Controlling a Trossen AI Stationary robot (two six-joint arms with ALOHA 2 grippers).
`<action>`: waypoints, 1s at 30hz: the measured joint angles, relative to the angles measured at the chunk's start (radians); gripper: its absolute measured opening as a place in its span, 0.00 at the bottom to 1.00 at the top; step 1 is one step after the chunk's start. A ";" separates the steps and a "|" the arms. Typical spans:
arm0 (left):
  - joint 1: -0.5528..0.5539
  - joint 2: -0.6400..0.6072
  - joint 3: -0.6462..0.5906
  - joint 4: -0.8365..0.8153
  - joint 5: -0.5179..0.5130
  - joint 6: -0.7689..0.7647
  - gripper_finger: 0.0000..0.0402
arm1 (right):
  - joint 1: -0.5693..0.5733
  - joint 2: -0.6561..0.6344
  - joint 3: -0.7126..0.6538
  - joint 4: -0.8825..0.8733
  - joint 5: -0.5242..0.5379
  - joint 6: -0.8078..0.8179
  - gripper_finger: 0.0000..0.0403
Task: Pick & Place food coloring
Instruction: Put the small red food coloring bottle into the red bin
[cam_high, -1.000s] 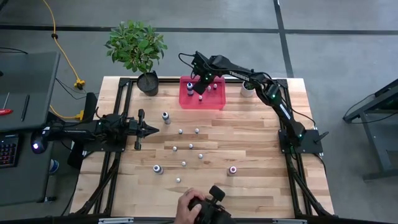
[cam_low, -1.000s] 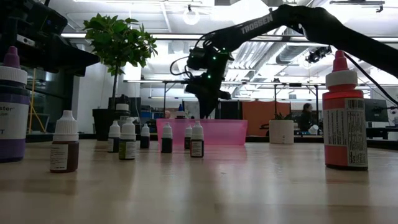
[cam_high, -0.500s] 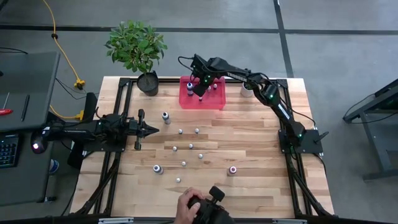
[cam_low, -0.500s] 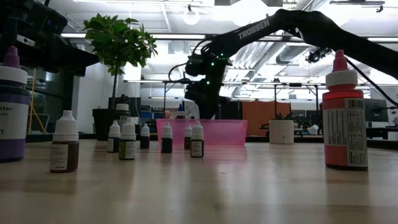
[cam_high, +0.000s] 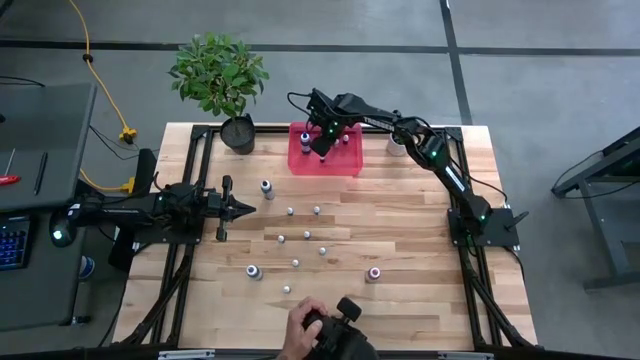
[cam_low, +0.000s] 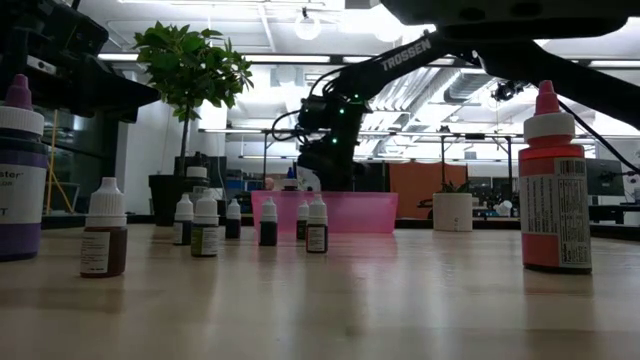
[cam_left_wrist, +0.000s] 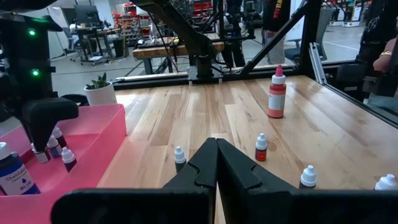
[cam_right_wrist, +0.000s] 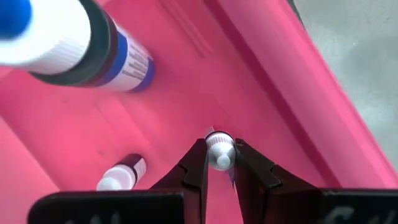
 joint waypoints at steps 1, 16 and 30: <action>0.000 0.000 0.000 0.000 0.000 0.000 0.00 | -0.001 0.000 0.000 0.004 -0.001 0.000 0.12; 0.000 0.000 0.000 0.000 0.000 0.000 0.00 | -0.024 0.000 0.000 0.010 -0.011 0.000 0.18; 0.000 0.000 0.000 0.000 0.000 0.000 0.00 | -0.028 0.000 0.000 0.001 -0.021 0.000 0.22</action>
